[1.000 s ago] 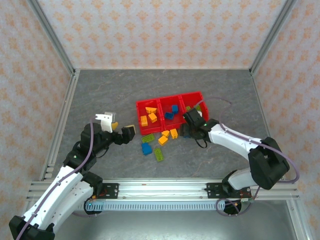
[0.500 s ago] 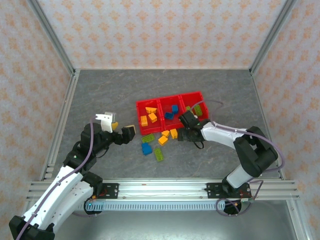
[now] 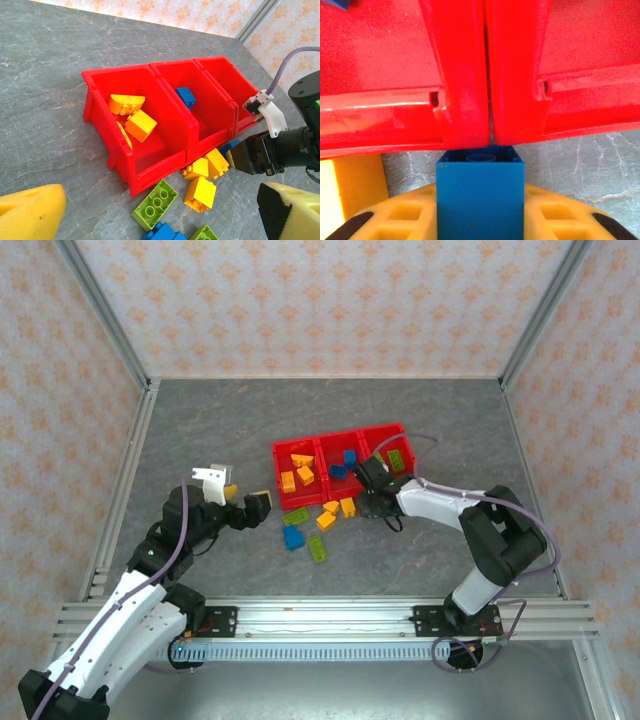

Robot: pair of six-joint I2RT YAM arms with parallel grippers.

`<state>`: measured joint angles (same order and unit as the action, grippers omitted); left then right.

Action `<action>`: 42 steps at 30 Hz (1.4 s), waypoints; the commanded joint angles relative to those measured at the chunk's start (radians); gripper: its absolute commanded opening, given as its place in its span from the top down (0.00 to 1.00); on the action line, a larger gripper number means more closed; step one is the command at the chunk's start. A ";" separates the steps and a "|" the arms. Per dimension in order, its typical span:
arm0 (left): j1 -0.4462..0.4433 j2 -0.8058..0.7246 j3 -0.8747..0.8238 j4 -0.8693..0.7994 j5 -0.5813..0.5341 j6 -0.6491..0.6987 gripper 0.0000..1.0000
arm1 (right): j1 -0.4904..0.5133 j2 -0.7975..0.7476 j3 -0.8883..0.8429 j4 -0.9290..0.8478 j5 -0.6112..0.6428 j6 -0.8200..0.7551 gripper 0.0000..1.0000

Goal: Sort the legos into containers by color
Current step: Pick up the lego from the center of the table, then place the lego in the container.

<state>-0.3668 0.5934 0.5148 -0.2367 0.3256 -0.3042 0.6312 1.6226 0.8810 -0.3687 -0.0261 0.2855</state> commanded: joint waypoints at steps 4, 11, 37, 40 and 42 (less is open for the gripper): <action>-0.009 0.000 0.002 0.003 0.009 0.016 0.01 | 0.010 -0.084 0.038 -0.053 -0.015 0.017 0.69; -0.009 0.002 0.002 0.004 0.012 0.014 0.01 | 0.027 -0.224 0.082 -0.072 -0.083 0.083 0.69; -0.009 0.000 0.002 0.005 0.015 0.016 0.01 | 0.009 0.052 0.332 -0.116 0.031 0.045 0.36; -0.009 0.004 0.002 0.004 0.015 0.016 0.01 | 0.009 0.016 0.301 -0.106 0.025 0.063 0.24; -0.009 0.005 0.002 0.005 0.017 0.016 0.01 | 0.009 -0.007 0.281 -0.101 0.015 0.076 0.14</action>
<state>-0.3668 0.5983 0.5152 -0.2367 0.3321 -0.3046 0.6445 1.6752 1.1889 -0.4702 -0.0269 0.3454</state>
